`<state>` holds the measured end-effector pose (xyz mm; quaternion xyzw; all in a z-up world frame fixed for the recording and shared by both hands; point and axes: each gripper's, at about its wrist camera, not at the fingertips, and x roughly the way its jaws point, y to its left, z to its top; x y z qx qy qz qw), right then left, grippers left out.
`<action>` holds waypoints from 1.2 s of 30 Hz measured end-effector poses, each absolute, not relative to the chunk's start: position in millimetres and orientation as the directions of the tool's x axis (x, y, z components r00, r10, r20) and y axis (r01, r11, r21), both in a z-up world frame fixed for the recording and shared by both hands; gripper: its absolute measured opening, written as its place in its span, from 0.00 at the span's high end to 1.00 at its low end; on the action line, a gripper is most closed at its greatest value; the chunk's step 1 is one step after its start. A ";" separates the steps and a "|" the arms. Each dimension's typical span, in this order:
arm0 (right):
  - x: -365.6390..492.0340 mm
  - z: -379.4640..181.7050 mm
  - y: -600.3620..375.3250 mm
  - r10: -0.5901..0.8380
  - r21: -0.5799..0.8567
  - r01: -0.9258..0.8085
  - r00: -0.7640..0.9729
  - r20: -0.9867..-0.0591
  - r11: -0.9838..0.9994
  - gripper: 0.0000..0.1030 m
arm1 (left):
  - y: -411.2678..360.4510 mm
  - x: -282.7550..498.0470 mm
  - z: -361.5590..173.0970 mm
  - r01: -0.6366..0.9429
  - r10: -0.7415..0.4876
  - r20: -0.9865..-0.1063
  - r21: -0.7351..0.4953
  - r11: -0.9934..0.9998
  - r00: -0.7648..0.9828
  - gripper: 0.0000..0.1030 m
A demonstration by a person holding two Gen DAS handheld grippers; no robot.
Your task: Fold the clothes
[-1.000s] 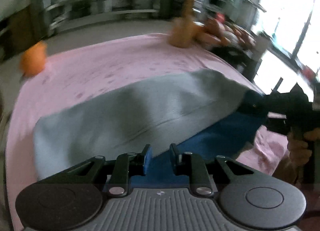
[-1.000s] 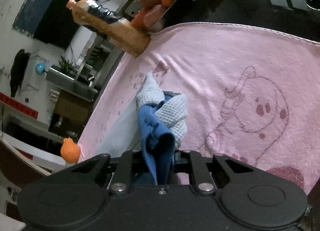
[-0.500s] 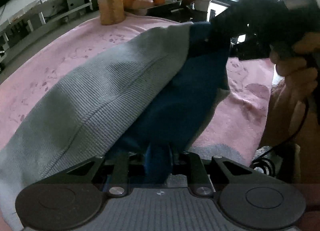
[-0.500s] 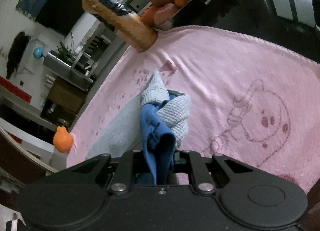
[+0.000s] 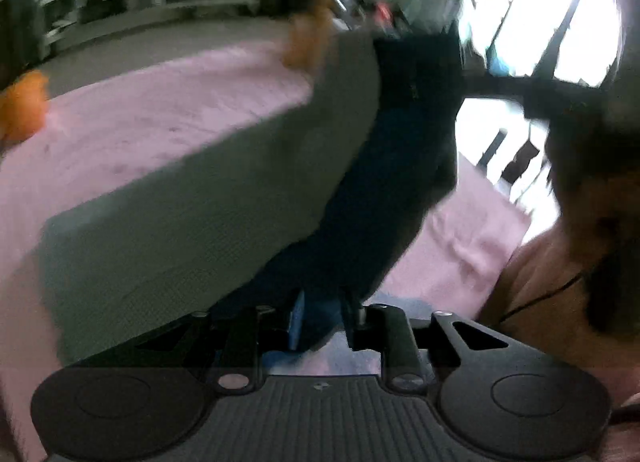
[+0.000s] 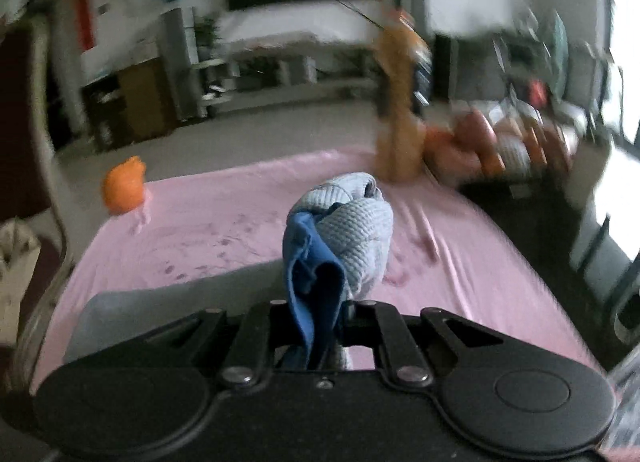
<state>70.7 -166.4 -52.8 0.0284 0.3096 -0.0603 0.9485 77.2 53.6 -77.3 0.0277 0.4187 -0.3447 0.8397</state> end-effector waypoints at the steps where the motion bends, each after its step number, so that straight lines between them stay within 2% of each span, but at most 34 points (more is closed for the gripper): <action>1: 69.8 -48.9 -154.0 -0.098 -0.022 0.104 0.811 -0.576 0.994 0.89 | 74.9 75.1 -71.0 0.572 -0.549 -0.708 -0.248 0.782 0.444 0.78; 5: 65.7 -42.6 -99.7 -0.062 -0.150 -0.022 0.842 -0.536 0.988 0.89 | 155.4 72.4 -68.0 0.407 -0.492 -0.673 -0.297 0.864 0.553 0.80; 8: 61.5 -46.8 -55.8 -0.019 -0.262 -0.130 0.865 -0.501 0.956 0.90 | 197.1 74.2 -73.6 0.275 -0.479 -0.656 -0.396 0.876 0.583 0.81; 13: 51.4 -71.6 7.4 0.108 -0.406 -0.325 0.874 -0.473 0.854 0.90 | 228.7 70.6 -75.3 0.178 -0.471 -0.616 -0.476 0.861 0.632 0.81; 20: 26.7 -138.0 68.0 0.286 -0.597 -0.580 0.806 -0.518 0.554 0.90 | 248.5 77.9 -74.7 0.111 -0.459 -0.614 -0.517 0.849 0.642 0.81; 24: 19.0 -167.8 73.1 0.258 -0.684 -0.630 0.776 -0.575 0.368 0.87 | 244.3 81.6 -76.7 0.107 -0.450 -0.630 -0.505 0.856 0.633 0.81; 26: 21.1 -166.9 70.5 0.235 -0.686 -0.635 0.771 -0.592 0.355 0.84 | 243.2 80.9 -78.3 0.104 -0.443 -0.638 -0.496 0.862 0.629 0.80; 27: 21.9 -164.1 68.7 0.225 -0.675 -0.647 0.760 -0.610 0.356 0.79 | 242.5 81.1 -79.0 0.102 -0.439 -0.642 -0.492 0.865 0.628 0.80; 28: 20.5 -159.4 66.4 0.220 -0.664 -0.655 0.751 -0.622 0.360 0.69 | 241.7 81.3 -79.7 0.102 -0.437 -0.645 -0.488 0.867 0.627 0.80; 30: 15.3 -146.7 58.4 0.221 -0.638 -0.672 0.734 -0.642 0.377 0.57 | 240.0 81.7 -81.0 0.103 -0.433 -0.650 -0.481 0.871 0.625 0.80; 33: 6.3 -120.1 36.0 0.245 -0.557 -0.699 0.695 -0.676 0.449 0.54 | 235.0 81.5 -81.4 0.123 -0.436 -0.649 -0.470 0.874 0.624 0.81; 36: 7.2 -81.2 -1.8 0.292 -0.374 -0.690 0.646 -0.706 0.620 0.54 | 221.7 80.1 -77.9 0.202 -0.472 -0.625 -0.454 0.868 0.622 0.85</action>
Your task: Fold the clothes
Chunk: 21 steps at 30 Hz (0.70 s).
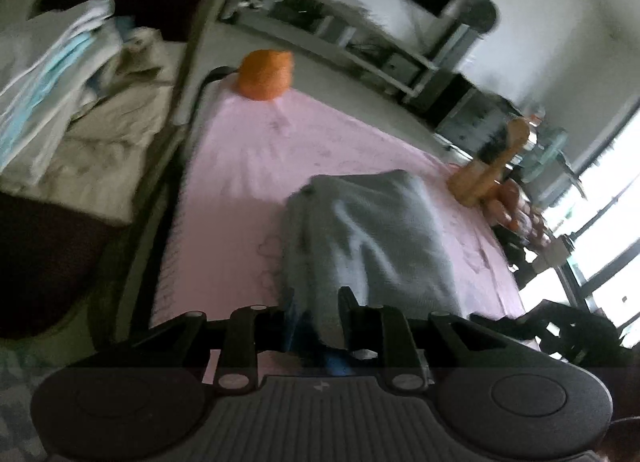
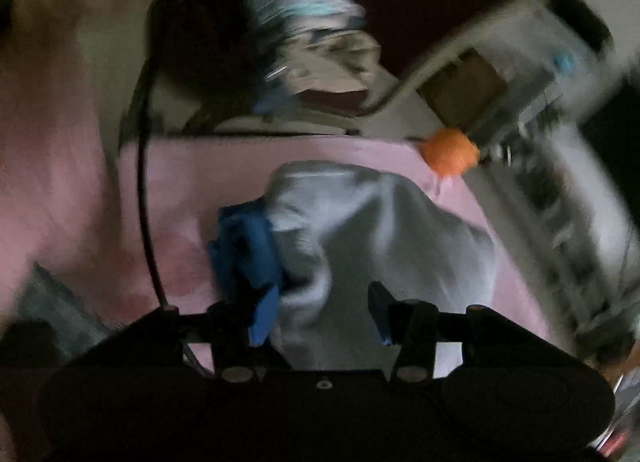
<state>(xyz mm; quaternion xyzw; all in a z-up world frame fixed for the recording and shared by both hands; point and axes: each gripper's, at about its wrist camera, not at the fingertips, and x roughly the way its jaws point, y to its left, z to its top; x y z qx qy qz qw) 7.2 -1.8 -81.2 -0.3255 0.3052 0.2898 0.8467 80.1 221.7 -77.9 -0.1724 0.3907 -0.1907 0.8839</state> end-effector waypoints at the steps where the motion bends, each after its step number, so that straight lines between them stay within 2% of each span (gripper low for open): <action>1: 9.2 -67.5 -16.0 0.312 -0.299 -0.672 0.631 -0.710 0.678 0.54 | 214.1 79.7 -76.2 0.236 -0.482 -0.619 -0.439 0.867 0.620 0.86; 3: 19.7 -47.6 -42.8 0.329 -0.167 -0.596 0.630 -0.703 0.785 0.55 | 194.9 83.1 -75.2 0.293 -0.485 -0.622 -0.392 0.872 0.615 0.88; 6: 46.2 -35.4 -75.0 0.317 0.008 -0.442 0.629 -0.710 0.897 0.77 | 160.1 94.9 -80.8 0.344 -0.431 -0.668 -0.268 0.900 0.606 0.91; 8: 66.6 -47.2 -80.3 0.324 0.092 -0.381 0.605 -0.728 0.920 0.79 | 135.0 99.3 -90.9 0.372 -0.347 -0.724 -0.133 0.919 0.597 0.92; 11: 87.2 -82.3 -75.9 0.288 0.096 -0.343 0.569 -0.770 0.934 0.81 | 111.7 101.6 -120.3 0.402 -0.199 -0.825 0.037 0.915 0.529 0.91; 13: 91.1 -101.2 -77.2 0.255 0.075 -0.328 0.552 -0.793 0.942 0.82 | 106.4 99.2 -132.0 0.426 -0.153 -0.843 0.097 0.900 0.515 0.89; 17: 93.5 -129.1 -81.7 0.206 0.040 -0.308 0.528 -0.824 0.951 0.80 | 114.6 88.3 -129.5 0.430 -0.160 -0.822 0.111 0.896 0.547 0.86; 21: 84.0 -108.7 -95.4 0.183 0.030 -0.271 0.562 -0.806 0.962 0.79 | 143.1 78.1 -105.6 0.381 -0.271 -0.746 -0.026 0.924 0.608 0.86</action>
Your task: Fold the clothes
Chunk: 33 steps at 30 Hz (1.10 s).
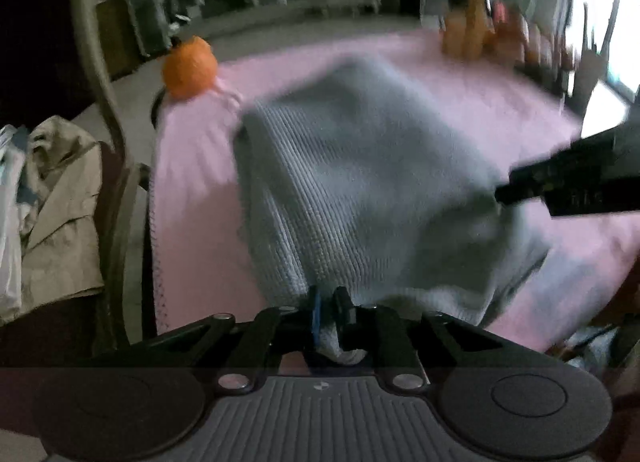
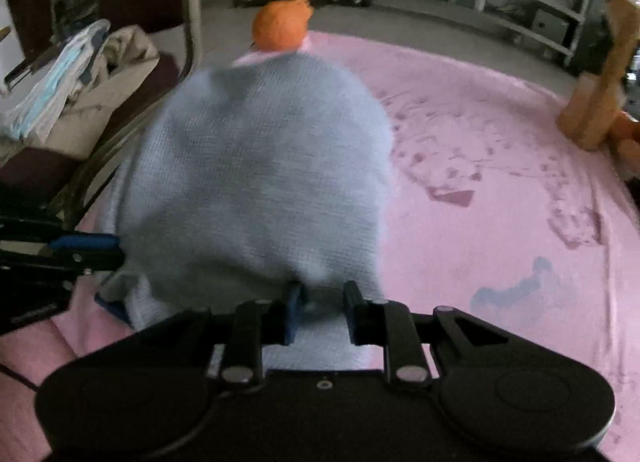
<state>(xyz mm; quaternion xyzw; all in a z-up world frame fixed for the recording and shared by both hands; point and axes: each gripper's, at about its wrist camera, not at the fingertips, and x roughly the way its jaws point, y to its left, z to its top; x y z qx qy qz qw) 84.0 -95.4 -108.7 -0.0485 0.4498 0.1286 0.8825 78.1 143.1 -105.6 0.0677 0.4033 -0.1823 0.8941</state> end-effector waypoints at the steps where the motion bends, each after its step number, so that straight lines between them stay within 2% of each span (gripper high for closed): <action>1: 80.8 -100.5 -101.3 0.184 0.034 -0.260 0.576 -0.797 0.965 0.79 | 151.3 75.8 -99.1 0.371 -0.306 -0.718 -0.073 0.926 0.625 0.86; 5: 84.6 -77.1 -120.9 0.235 0.120 -0.227 0.591 -0.772 0.966 0.79 | 167.3 91.9 -84.3 0.316 -0.378 -0.648 -0.216 0.924 0.661 0.85; 10: 118.7 -61.2 -116.8 0.293 0.241 -0.169 0.622 -0.726 0.956 0.80 | 147.7 141.3 -78.0 0.290 -0.385 -0.625 -0.253 0.923 0.680 0.86; 13: 152.2 -64.2 -105.3 0.301 0.288 -0.127 0.632 -0.714 0.949 0.80 | 126.9 170.4 -87.7 0.269 -0.333 -0.640 -0.199 0.942 0.692 0.87; 16: 187.9 -85.3 -93.3 0.258 0.279 -0.068 0.628 -0.734 0.958 0.80 | 111.1 195.2 -115.5 0.212 -0.206 -0.738 -0.088 0.973 0.643 0.90; 18: 204.8 -103.2 -85.1 0.211 0.244 -0.030 0.612 -0.762 0.969 0.81 | 108.5 204.0 -131.3 0.166 -0.130 -0.786 -0.035 0.985 0.605 0.89; 22: 230.4 -135.1 -69.5 0.121 0.135 -0.019 0.584 -0.803 0.991 0.80 | 107.5 201.0 -132.0 0.137 -0.094 -0.782 -0.011 0.991 0.616 0.84; 27: 244.2 -136.5 -76.4 0.127 0.164 0.020 0.537 -0.834 0.986 0.77 | 124.4 193.8 -124.4 0.091 -0.120 -0.763 -0.080 0.993 0.636 0.81; 30: 226.6 -119.3 -89.9 0.164 0.211 0.019 0.560 -0.812 0.977 0.76 | 143.9 174.7 -107.3 0.025 -0.109 -0.731 -0.125 0.992 0.673 0.83; 33: 191.5 -92.6 -115.2 0.225 0.301 0.034 0.585 -0.779 0.953 0.76 | 162.2 136.8 -88.9 0.063 -0.190 -0.701 -0.203 0.977 0.687 0.83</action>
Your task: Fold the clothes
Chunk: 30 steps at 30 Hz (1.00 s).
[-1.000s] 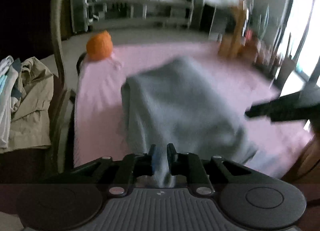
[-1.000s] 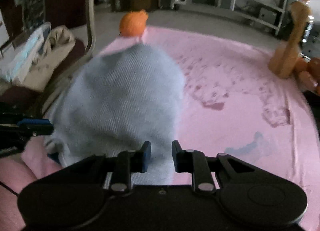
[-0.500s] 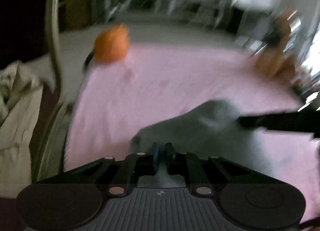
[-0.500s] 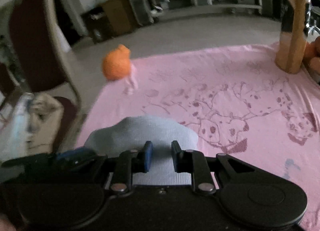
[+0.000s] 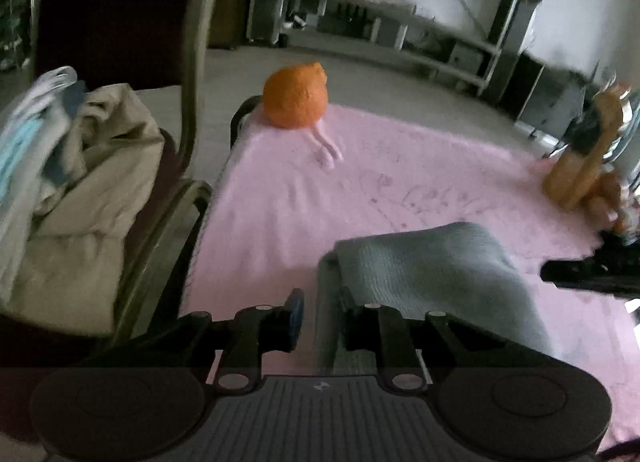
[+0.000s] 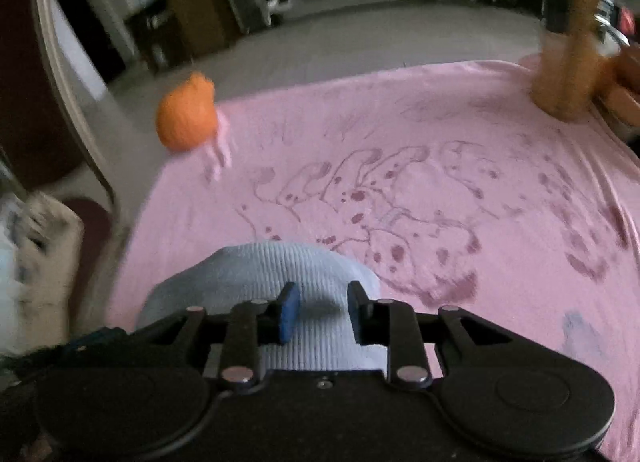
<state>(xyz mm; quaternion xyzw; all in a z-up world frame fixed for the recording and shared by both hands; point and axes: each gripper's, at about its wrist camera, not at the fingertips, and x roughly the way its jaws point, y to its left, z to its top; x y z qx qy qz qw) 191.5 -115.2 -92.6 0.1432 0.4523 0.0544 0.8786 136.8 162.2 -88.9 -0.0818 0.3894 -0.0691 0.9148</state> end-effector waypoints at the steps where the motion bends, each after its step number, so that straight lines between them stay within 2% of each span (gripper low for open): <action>1: 176.5 -85.4 -123.0 0.240 0.317 0.031 0.585 -0.775 0.948 0.75 | 163.8 122.1 -86.3 0.106 -0.246 -0.690 -0.240 0.965 0.680 0.83; 4: 130.0 -70.6 -140.2 0.312 0.372 -0.014 0.573 -0.758 0.928 0.75 | 156.2 82.1 -88.2 0.237 -0.411 -0.659 -0.341 0.910 0.630 0.83; 6: 103.9 -69.3 -142.4 0.372 0.410 -0.061 0.556 -0.744 0.910 0.75 | 134.2 64.2 -91.9 0.310 -0.438 -0.650 -0.310 0.899 0.621 0.83; 9: 80.5 -77.6 -134.1 0.437 0.452 -0.116 0.542 -0.717 0.884 0.76 | 97.1 60.8 -101.3 0.351 -0.352 -0.675 -0.145 0.925 0.648 0.82; 12: 75.4 -96.6 -118.6 0.433 0.441 -0.122 0.538 -0.724 0.889 0.77 | 92.5 75.6 -126.7 0.327 -0.300 -0.801 -0.138 0.935 0.518 0.87; 14: 74.4 -112.5 -109.1 0.354 0.349 -0.113 0.526 -0.774 0.930 0.79 | 93.4 74.3 -142.8 0.301 -0.230 -0.874 -0.102 0.948 0.429 0.90; 15: 72.8 -117.1 -107.8 0.321 0.309 -0.113 0.522 -0.790 0.944 0.85 | 94.7 69.1 -146.5 0.294 -0.212 -0.889 -0.093 0.951 0.406 0.90; 17: 68.8 -120.8 -109.5 0.280 0.261 -0.112 0.519 -0.807 0.959 0.87 | 100.3 55.2 -148.3 0.271 -0.184 -0.904 -0.080 0.959 0.386 0.90; 19: 63.8 -115.4 -115.3 0.257 0.240 -0.102 0.530 -0.809 0.965 0.87 | 112.2 39.3 -140.2 0.252 -0.221 -0.878 -0.119 0.960 0.425 0.91; 21: 57.3 -102.7 -121.1 0.224 0.205 -0.098 0.561 -0.797 0.974 0.86 | 126.0 27.6 -122.6 0.259 -0.331 -0.806 -0.228 0.939 0.492 0.90; 23: 51.5 -89.3 -126.4 0.242 0.221 -0.109 0.588 -0.772 0.969 0.86 | 134.4 22.7 -107.6 0.260 -0.384 -0.721 -0.284 0.923 0.576 0.90; 24: 50.3 -85.2 -128.2 0.263 0.244 -0.115 0.595 -0.759 0.963 0.86 | 133.9 24.9 -103.9 0.250 -0.375 -0.698 -0.280 0.927 0.610 0.89; 26: 51.1 -82.6 -128.8 0.307 0.291 -0.127 0.596 -0.742 0.948 0.86 | 128.3 37.7 -105.0 0.210 -0.311 -0.709 -0.229 0.951 0.634 0.89; 30: 62.3 -104.6 -117.4 0.348 0.324 -0.143 0.532 -0.772 0.935 0.86 | 110.1 58.3 -139.9 0.163 -0.145 -0.863 -0.074 0.984 0.484 0.90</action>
